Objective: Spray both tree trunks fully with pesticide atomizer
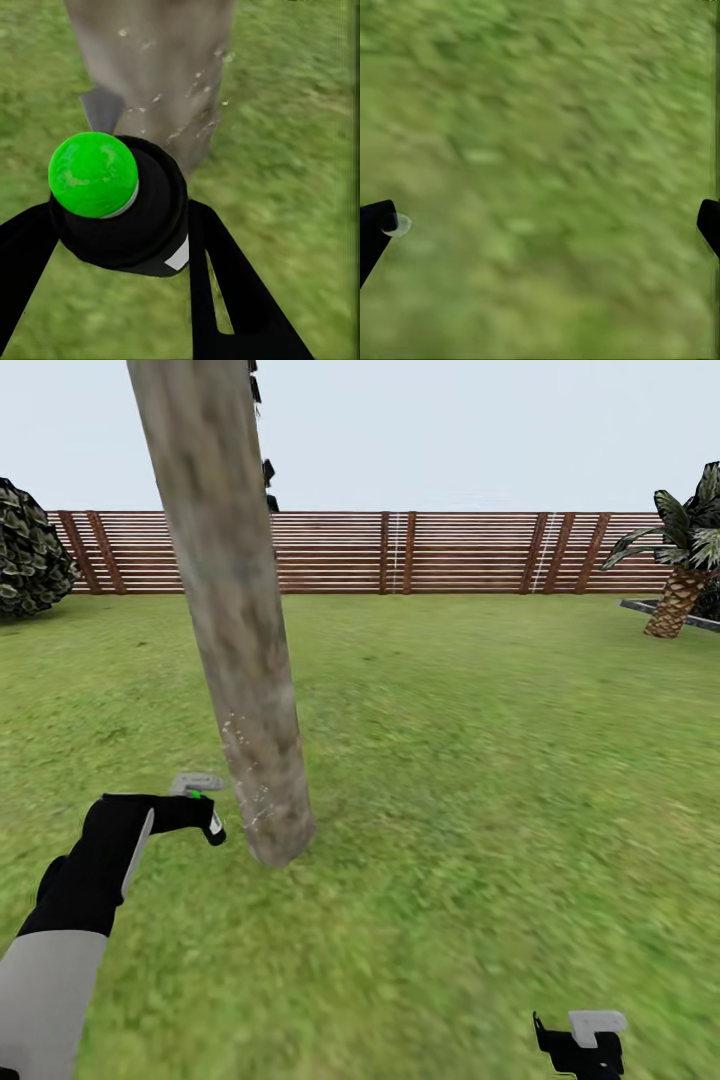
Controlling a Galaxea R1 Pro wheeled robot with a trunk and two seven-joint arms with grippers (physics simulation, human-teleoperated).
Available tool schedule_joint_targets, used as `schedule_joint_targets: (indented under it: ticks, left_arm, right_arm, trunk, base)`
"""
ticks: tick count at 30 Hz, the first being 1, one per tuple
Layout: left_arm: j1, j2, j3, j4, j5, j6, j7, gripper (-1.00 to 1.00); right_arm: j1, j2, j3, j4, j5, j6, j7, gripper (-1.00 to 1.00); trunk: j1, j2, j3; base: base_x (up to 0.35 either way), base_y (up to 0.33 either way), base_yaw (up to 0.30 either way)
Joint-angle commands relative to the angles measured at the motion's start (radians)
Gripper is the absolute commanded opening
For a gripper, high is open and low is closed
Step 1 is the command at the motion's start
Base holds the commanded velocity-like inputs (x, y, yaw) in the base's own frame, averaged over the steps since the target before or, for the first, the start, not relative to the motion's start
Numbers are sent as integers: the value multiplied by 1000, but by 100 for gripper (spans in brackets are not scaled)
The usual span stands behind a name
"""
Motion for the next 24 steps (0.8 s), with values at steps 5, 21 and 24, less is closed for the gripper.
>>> schedule_joint_targets:
  ticks: [5, 21, 24]
  left_arm:
    - [0, -1, -4, 0, 1, 0, 0, -100]
    - [0, -1, -12, -2, -2, 1, 1, -100]
    - [0, 0, -13, -2, -3, 1, 1, -100]
  right_arm:
    - [0, 0, 0, 0, 0, 0, 0, 100]
    - [0, 1, 0, 0, 0, 0, 0, 100]
    - [0, 1, 0, 0, 0, 0, 0, 100]
  trunk:
    - [0, 0, 0]
    - [0, 0, 0]
    - [0, 0, 0]
  base:
    - [152, -230, 0]
    - [4, -275, 75]
    - [24, -276, 274]
